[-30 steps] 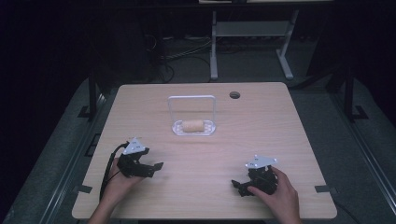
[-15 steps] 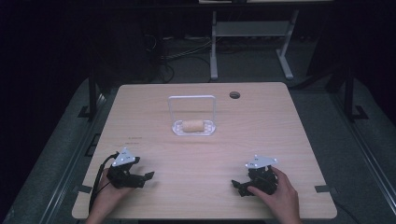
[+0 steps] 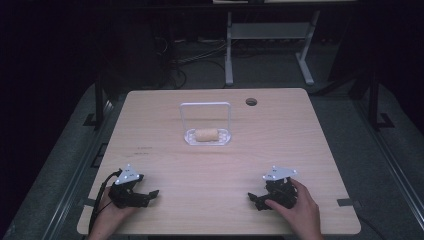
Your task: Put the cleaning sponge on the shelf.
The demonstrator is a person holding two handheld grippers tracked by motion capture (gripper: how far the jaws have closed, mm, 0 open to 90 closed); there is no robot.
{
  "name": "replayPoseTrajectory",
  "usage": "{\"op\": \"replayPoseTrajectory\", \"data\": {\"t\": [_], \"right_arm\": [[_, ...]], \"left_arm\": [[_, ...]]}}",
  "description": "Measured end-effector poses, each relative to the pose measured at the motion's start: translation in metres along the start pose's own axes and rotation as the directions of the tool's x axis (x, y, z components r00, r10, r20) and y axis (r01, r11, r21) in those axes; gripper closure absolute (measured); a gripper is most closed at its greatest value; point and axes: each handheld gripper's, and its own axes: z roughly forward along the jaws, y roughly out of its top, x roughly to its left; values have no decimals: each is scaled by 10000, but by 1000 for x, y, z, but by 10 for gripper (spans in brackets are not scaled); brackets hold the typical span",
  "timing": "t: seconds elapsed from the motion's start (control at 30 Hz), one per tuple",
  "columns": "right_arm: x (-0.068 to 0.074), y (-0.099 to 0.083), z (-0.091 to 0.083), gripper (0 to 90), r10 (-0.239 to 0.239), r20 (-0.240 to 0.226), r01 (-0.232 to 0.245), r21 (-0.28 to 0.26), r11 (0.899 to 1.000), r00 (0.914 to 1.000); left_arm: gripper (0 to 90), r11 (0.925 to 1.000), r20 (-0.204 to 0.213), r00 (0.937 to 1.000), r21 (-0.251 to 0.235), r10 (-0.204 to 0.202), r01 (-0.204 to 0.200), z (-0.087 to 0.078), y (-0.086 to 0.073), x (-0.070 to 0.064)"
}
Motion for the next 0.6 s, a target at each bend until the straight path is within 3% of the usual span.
{"op": "replayPoseTrajectory", "data": {"t": [0.17,0.6], "right_arm": [[0,0,0,32,-2,0,2,1,10000,10000],[0,0,0,32,-4,1,4,4,10000,10000]], "left_arm": [[141,9996,-104,9995,-55,287,-287,0,-2,-1],[133,9995,-96,9995,-38,302,-302,0,-3,-1]]}}
